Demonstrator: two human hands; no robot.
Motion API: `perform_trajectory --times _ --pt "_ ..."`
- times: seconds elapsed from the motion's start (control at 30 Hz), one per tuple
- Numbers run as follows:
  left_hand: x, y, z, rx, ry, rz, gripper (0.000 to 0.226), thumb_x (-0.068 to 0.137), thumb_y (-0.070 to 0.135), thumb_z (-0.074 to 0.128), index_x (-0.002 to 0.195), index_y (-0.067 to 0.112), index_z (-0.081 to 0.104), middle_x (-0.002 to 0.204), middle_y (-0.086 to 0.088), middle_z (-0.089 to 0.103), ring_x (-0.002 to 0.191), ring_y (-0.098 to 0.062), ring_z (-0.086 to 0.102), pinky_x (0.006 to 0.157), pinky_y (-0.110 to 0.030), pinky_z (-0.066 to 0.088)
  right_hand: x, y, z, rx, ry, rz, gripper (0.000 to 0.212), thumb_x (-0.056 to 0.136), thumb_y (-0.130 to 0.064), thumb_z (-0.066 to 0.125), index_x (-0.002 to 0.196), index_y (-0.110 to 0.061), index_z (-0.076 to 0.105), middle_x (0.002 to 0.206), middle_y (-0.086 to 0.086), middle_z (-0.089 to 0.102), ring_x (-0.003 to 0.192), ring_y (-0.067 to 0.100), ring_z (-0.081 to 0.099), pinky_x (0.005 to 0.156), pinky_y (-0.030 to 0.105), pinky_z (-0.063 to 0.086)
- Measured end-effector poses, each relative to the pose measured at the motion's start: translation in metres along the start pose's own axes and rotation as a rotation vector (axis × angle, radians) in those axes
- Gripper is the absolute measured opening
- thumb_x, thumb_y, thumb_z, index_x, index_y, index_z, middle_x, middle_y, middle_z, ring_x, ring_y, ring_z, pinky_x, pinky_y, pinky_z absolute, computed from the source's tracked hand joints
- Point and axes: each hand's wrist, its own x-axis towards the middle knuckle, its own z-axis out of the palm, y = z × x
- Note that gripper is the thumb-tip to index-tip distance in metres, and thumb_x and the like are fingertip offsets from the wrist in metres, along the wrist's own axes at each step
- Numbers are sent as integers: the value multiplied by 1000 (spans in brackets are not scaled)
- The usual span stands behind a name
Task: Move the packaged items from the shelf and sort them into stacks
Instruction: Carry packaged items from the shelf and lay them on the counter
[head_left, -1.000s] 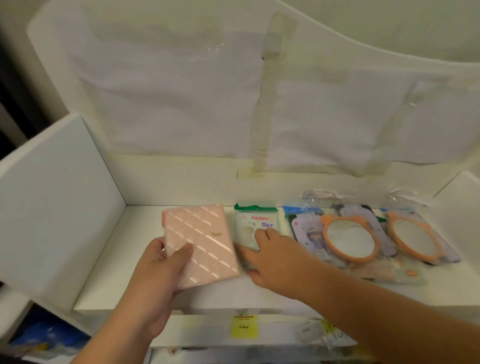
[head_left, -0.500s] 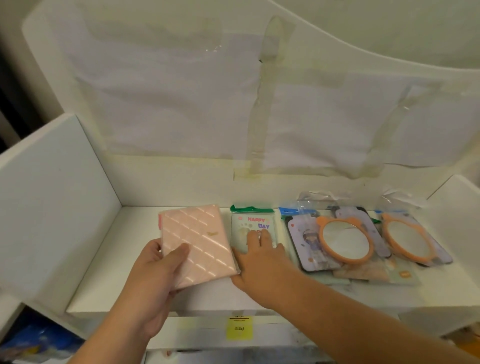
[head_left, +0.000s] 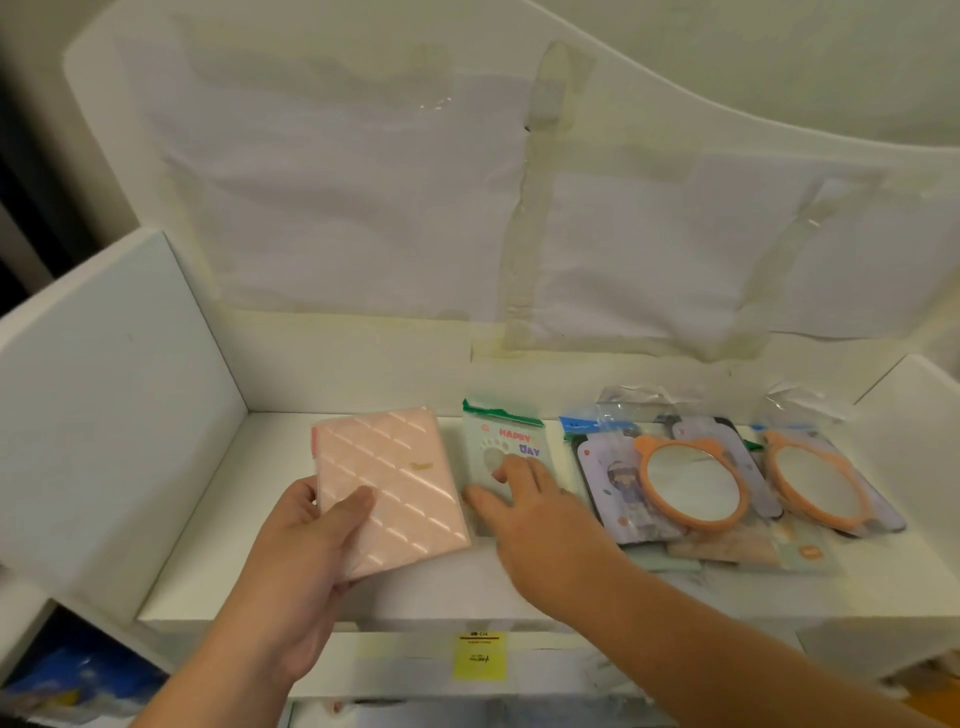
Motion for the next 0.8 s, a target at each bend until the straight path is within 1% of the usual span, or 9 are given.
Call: perform_trajectory --times 0.07,0.17,0.2,0.27,0.33,0.47,0.53,0.63,0.8 --pt "-1 0 0 -2 -10 -5 15 95 12 61 109 9 58 95 -10 77 80 -22 71 67 -37 52 -6 5 2 119 111 39 73 83 -4 57 140 -32 22 144 10 29 129 31 40 92 42 52" --pt "-2 1 4 -4 -28 -11 15 95 13 61 109 9 58 95 -9 77 76 -19 73 66 -35 52 -19 9 -3 321 269 203 53 95 -8 50 145 -22 41 143 -3 43 126 16 49 103 31 44" --pt "-3 1 7 -8 -38 -10 14 95 12 60 108 10 58 93 -8 78 74 -17 73 64 -34 52 -25 9 -11 557 317 338 46 100 -12 48 144 -26 41 132 -13 51 113 4 56 95 23 49" --pt "-7 3 14 -17 -57 -3 13 95 10 59 108 10 59 88 -5 78 70 -15 74 64 -33 51 -39 7 -27 1114 388 573 34 103 -16 47 132 -32 43 105 -15 61 82 1 62 68 16 53" --pt "-13 5 23 -17 -80 6 15 96 9 56 110 10 61 87 -3 78 72 -15 73 66 -35 51 -57 9 -38 1513 519 711 23 102 -13 51 121 -25 54 95 -4 70 80 8 67 60 18 53" --pt "-31 7 46 -18 -133 14 20 96 6 53 113 9 63 99 -9 78 83 -20 71 71 -36 52 -102 18 -55 2231 678 744 31 98 -4 48 123 -18 59 113 7 75 101 27 73 79 43 61" --pt "-43 7 62 -23 -160 13 22 95 5 52 114 8 62 103 -11 76 85 -22 70 72 -37 52 -126 28 -63 2347 711 769 35 97 -5 48 130 -13 55 118 14 72 104 33 71 78 46 61" --pt "-65 4 92 -25 -243 21 22 95 4 51 112 9 63 99 -9 77 78 -18 72 70 -36 51 -165 45 -79 2403 794 792 32 95 -6 50 125 -14 57 110 14 75 95 28 74 67 40 62" --pt "-116 -12 150 24 -356 21 20 93 5 49 102 10 66 91 -9 77 67 -14 72 70 -37 48 -246 78 -97 2445 946 759 39 93 -9 52 129 -24 54 118 16 72 109 38 68 89 57 51"
